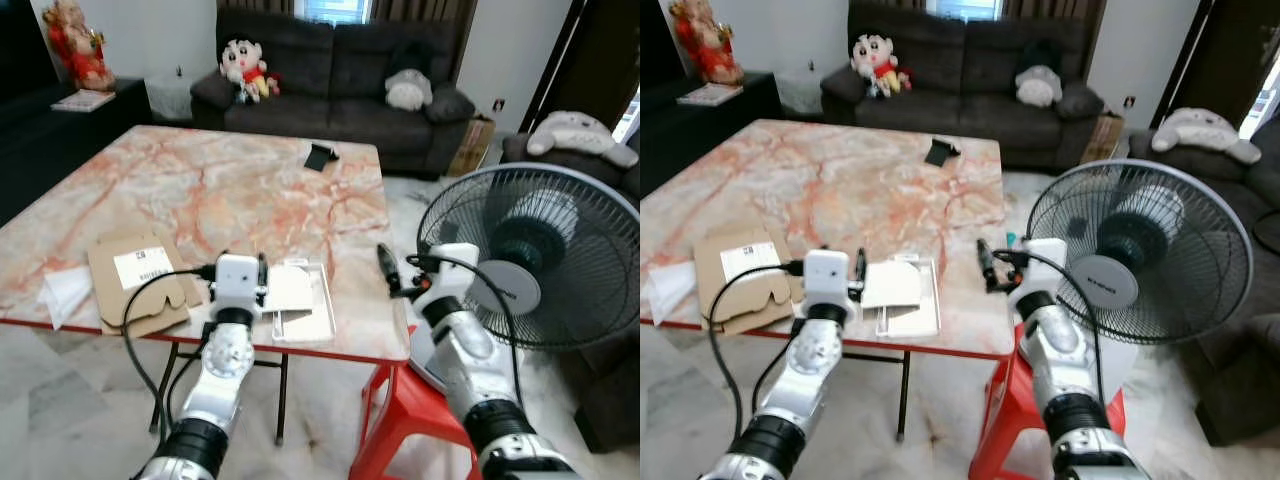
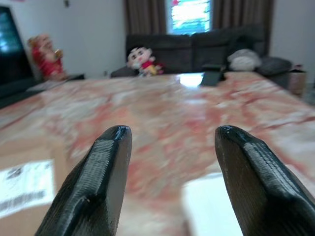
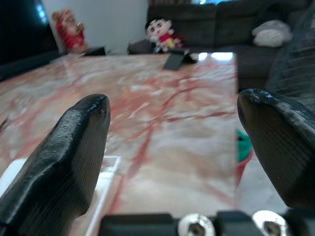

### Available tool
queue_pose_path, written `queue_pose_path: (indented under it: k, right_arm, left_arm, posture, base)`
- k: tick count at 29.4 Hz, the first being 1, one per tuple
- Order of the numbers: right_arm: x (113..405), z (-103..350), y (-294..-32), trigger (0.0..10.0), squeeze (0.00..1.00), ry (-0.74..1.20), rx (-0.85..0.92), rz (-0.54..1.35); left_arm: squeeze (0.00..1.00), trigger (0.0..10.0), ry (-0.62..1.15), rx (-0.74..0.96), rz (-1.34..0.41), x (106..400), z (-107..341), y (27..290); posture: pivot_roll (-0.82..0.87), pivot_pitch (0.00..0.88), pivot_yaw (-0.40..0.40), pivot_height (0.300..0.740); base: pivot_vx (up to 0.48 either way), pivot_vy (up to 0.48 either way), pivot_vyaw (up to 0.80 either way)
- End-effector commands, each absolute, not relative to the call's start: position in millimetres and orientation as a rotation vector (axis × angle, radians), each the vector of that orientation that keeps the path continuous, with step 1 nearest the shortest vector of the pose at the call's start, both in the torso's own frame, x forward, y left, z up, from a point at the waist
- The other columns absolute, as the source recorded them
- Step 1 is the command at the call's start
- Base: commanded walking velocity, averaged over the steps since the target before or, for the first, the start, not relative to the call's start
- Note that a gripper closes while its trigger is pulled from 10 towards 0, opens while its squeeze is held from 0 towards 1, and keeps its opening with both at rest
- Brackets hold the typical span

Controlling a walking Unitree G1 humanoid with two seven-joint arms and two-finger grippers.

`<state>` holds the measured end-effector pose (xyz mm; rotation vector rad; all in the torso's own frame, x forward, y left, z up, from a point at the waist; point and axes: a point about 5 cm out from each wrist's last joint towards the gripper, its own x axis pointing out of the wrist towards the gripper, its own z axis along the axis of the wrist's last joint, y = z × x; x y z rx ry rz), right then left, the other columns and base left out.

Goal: Picking trash to rubbish bin

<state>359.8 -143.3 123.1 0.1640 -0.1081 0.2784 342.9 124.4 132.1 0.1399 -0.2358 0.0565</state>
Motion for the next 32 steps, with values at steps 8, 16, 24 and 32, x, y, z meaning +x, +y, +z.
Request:
queue_pose_path:
  k: [8,16,24,32]
  right_arm:
    - [360.9,127.0,-136.0,10.0,0.00,-0.122,0.182,0.297]
    - [360.1,125.2,-135.4,10.0,0.00,-0.116,0.183,0.297]
    - [360.5,125.3,-135.8,10.0,0.00,-0.111,0.183,0.298]
    - [360.3,124.6,-135.9,10.0,0.00,-0.108,0.182,0.300]
  left_arm:
    - [0.00,10.0,-0.252,0.144,0.084,344.1,136.3,132.5]
    - [0.00,10.0,-0.254,0.144,0.093,343.8,136.8,134.6]
    - [0.00,10.0,-0.255,0.144,0.099,344.1,137.5,134.9]
    - [0.00,10.0,-0.254,0.144,0.104,342.9,136.6,136.1]
  posture:
    - [-0.03,0.010,-0.084,0.740]
    - [-0.03,0.018,-0.085,0.740]
    - [-0.03,0.023,-0.086,0.740]
    - [-0.03,0.032,-0.087,0.740]
  base:
    - [0.280,0.000,0.20]
    - [0.292,0.000,0.00]
    - [0.294,0.000,0.00]
    - [0.295,0.000,0.00]
